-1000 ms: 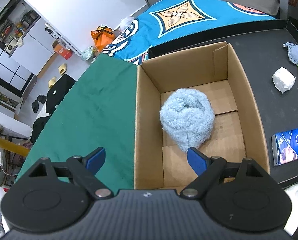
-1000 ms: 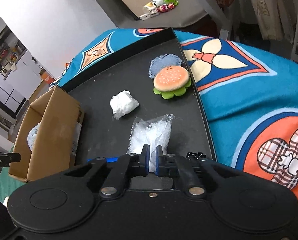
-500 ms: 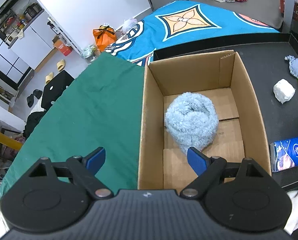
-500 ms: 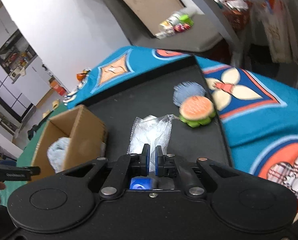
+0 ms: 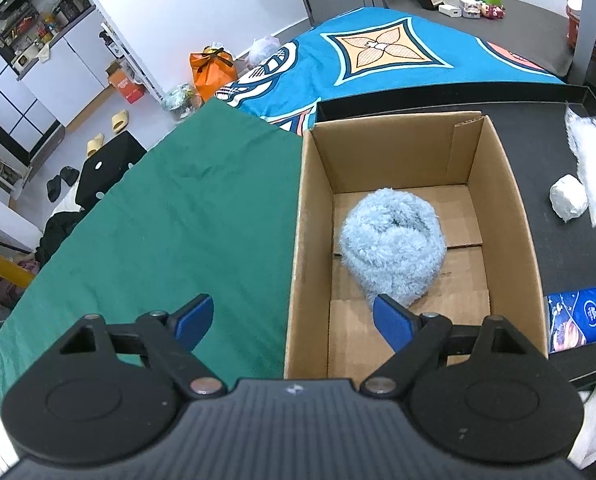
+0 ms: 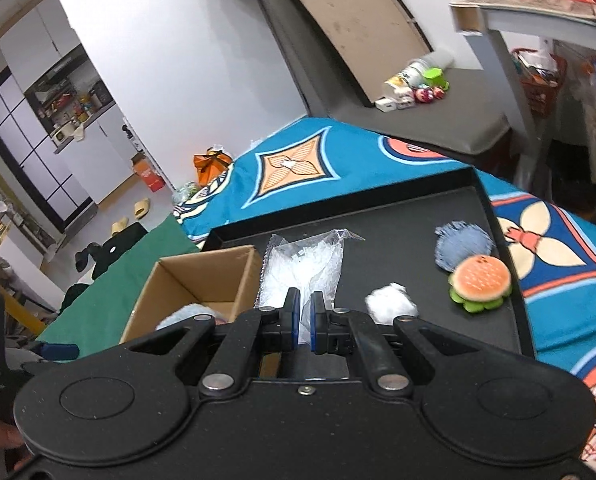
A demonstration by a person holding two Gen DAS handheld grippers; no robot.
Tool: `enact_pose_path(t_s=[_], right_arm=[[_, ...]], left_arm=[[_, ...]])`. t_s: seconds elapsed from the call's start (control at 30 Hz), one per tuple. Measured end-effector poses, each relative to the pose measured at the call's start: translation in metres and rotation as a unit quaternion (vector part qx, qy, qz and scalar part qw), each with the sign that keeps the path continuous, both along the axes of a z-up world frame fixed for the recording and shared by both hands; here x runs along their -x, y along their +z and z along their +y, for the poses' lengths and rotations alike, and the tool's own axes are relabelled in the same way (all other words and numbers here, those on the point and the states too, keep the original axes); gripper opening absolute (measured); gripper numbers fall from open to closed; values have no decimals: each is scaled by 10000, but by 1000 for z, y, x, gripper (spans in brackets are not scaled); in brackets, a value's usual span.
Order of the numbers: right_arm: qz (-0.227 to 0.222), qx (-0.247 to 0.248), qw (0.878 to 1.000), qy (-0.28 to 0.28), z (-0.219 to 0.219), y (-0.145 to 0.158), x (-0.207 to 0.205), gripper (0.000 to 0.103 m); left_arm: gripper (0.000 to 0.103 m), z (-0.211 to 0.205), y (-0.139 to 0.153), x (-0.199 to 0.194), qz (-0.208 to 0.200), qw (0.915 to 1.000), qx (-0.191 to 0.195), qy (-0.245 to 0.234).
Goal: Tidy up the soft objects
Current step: 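Carry the plastic bag with the right gripper over the box and release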
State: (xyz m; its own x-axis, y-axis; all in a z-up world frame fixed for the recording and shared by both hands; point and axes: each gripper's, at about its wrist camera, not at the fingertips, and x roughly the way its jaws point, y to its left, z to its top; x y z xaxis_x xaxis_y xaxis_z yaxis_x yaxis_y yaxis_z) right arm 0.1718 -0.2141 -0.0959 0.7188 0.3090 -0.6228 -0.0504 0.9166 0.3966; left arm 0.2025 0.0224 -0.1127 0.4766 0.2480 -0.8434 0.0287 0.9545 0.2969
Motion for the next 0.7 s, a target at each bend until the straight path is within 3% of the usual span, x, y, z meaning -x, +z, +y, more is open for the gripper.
enact_pose_path(t_s=[0.3,0.7], right_arm=[[-53,140,9997,209,33,9,-12,5],[-30,319,9988,364,65,10,-27,5]], left_arm=[[80,8,-3,0,-12,9999,115,70],[46,19,-15,-8,231,9989,375,147]])
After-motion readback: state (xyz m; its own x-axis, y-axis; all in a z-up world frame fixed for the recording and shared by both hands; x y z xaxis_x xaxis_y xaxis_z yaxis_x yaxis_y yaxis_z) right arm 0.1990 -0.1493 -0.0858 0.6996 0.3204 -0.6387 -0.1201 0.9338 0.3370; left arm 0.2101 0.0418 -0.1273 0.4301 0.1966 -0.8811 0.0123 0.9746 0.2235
